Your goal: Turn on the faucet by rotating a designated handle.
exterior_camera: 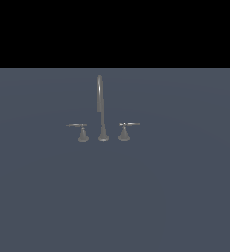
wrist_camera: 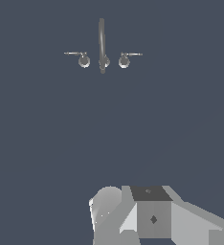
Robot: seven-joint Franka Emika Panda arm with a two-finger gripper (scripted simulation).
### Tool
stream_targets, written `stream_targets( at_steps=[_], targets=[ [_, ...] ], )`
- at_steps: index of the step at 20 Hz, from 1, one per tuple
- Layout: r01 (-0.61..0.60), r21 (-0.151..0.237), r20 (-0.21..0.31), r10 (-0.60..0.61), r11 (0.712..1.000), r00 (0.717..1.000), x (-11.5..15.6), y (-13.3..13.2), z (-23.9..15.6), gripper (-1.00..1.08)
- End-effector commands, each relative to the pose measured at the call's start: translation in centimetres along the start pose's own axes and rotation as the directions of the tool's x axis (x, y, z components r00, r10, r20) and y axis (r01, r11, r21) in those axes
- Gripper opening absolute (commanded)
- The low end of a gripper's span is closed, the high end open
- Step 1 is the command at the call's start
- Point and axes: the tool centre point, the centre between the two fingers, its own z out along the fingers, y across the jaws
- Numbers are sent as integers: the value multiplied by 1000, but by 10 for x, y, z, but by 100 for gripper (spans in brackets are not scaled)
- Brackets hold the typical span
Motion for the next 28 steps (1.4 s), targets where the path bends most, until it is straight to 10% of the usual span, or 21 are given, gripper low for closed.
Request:
stream_targets(
  at_steps=[1,28],
  targets=[
    [0,0,0,0,1000,1000,0,0,0,-100],
    [-136,91,27,134,986,991,48,-15,13,-100]
  ],
)
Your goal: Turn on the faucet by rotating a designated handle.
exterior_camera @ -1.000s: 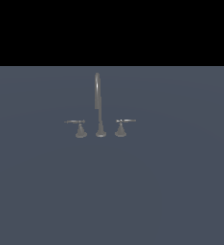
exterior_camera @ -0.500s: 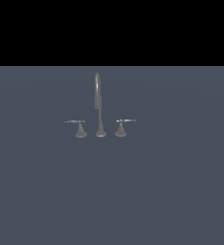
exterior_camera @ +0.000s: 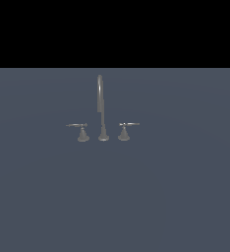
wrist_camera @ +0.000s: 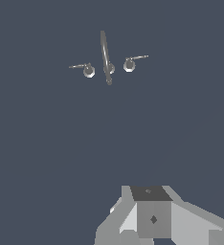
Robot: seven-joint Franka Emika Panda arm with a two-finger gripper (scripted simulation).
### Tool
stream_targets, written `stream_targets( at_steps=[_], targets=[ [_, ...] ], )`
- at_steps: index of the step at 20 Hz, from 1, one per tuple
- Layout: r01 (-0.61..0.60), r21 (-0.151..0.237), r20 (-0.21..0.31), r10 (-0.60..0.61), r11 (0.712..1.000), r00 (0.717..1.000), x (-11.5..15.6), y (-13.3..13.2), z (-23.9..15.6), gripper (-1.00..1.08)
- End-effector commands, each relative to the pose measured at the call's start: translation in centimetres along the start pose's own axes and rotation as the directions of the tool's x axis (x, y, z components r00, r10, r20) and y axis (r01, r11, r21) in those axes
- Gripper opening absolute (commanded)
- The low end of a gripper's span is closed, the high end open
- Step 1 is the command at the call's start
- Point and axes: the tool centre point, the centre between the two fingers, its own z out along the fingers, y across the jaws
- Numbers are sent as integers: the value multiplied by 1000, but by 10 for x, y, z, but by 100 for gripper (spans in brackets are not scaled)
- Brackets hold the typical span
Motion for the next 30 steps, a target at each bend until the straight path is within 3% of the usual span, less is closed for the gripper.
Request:
stream_targets(
  at_steps=[1,8,15,22,30],
  targets=[
    [-39,13,4,39,999,999,14,-5,4,-100],
    [-192,49,25,191,980,981,63,-24,25,-100],
    [-359,67,54,356,931,933,114,-46,57,-100],
    [-521,65,79,516,851,853,161,-69,97,-100],
    [-687,44,91,682,726,726,209,-94,154,-100]
  ],
)
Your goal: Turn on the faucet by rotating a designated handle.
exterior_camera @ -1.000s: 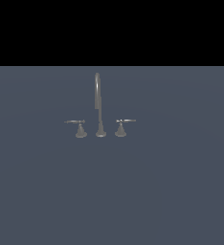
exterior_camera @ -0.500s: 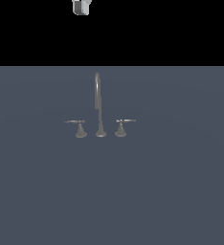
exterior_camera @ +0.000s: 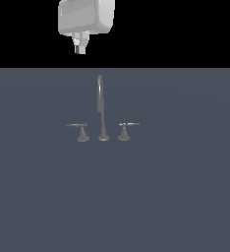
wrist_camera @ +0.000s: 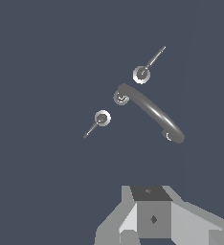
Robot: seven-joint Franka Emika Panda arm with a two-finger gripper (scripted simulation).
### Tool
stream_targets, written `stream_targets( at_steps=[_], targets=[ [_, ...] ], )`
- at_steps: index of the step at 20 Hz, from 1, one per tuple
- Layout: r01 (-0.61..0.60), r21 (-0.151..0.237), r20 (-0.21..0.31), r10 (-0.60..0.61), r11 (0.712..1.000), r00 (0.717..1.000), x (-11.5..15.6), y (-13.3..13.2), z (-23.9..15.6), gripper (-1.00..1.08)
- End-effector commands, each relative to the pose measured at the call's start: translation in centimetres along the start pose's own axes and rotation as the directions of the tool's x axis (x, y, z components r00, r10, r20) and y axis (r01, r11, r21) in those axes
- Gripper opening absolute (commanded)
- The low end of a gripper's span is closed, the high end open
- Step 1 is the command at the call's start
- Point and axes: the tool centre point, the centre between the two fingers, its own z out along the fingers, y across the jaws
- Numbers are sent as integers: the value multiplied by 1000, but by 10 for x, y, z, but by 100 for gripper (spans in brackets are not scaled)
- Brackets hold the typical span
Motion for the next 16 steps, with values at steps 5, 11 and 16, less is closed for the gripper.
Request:
stream_targets(
  at_steps=[5,11,16],
  targets=[
    [-170,-6,-11,170,985,985,17,-35,52,-100],
    [-319,-10,-35,319,948,947,30,-62,105,-100],
    [-434,-7,-64,433,901,899,39,-81,151,-100]
  ],
)
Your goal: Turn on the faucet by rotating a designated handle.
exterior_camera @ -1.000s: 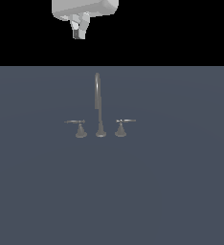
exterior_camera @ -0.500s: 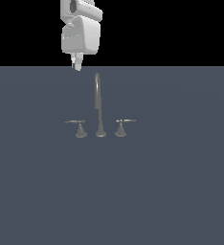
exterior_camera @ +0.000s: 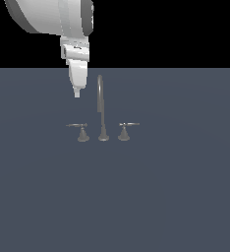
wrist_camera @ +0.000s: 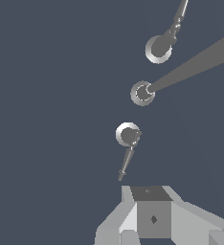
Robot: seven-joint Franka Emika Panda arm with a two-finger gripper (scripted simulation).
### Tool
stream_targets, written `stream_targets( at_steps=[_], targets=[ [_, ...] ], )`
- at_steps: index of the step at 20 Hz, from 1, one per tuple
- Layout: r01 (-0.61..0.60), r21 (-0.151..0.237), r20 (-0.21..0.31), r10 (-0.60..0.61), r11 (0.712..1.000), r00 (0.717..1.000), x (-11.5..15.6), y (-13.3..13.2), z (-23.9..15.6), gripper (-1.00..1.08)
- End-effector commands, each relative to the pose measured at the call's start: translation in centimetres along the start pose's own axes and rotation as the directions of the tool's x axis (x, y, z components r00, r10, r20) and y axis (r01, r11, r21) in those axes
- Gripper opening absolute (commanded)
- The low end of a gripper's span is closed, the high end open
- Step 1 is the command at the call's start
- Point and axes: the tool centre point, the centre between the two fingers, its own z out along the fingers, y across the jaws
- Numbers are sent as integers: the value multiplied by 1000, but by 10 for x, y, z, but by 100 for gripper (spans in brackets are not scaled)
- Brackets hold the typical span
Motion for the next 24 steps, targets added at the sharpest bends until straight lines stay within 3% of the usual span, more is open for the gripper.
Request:
stream_targets(
  at_steps=[1,13,24],
  targets=[
    [-63,0,-16,63,998,998,-1,-10,24,-100],
    [-270,22,-82,271,963,959,-5,-36,112,-100],
    [-312,32,-98,314,949,944,-6,-39,132,-100]
  ],
)
